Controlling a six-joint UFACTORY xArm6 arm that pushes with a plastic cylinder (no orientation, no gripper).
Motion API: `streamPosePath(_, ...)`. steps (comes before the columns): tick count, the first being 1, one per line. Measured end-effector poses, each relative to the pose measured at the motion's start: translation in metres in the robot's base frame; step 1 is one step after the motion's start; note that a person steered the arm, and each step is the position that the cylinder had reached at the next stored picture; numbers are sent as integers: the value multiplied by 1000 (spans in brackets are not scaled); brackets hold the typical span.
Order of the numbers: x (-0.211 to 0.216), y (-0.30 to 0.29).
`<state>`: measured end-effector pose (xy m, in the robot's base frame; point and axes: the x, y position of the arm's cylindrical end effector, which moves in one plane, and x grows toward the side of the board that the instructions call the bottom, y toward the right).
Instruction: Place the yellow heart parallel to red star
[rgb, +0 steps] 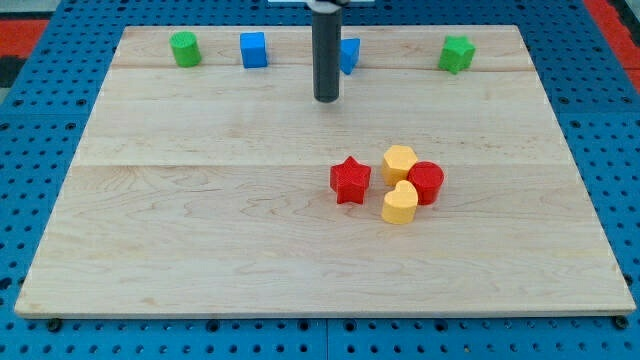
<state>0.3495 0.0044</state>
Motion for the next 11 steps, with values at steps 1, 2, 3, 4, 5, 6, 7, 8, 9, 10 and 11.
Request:
streamPosePath(1,31,-1)
streamPosePath(2,37,-1)
streamPosePath(3,37,-11)
streamPosePath(4,40,-5)
streamPosePath(5,45,71)
streamPosePath(6,56,144)
streamPosePath(7,80,188)
streamPosePath(8,136,174)
streamPosePath(9,168,177)
streamPosePath(10,193,125)
streamPosePath(11,178,108)
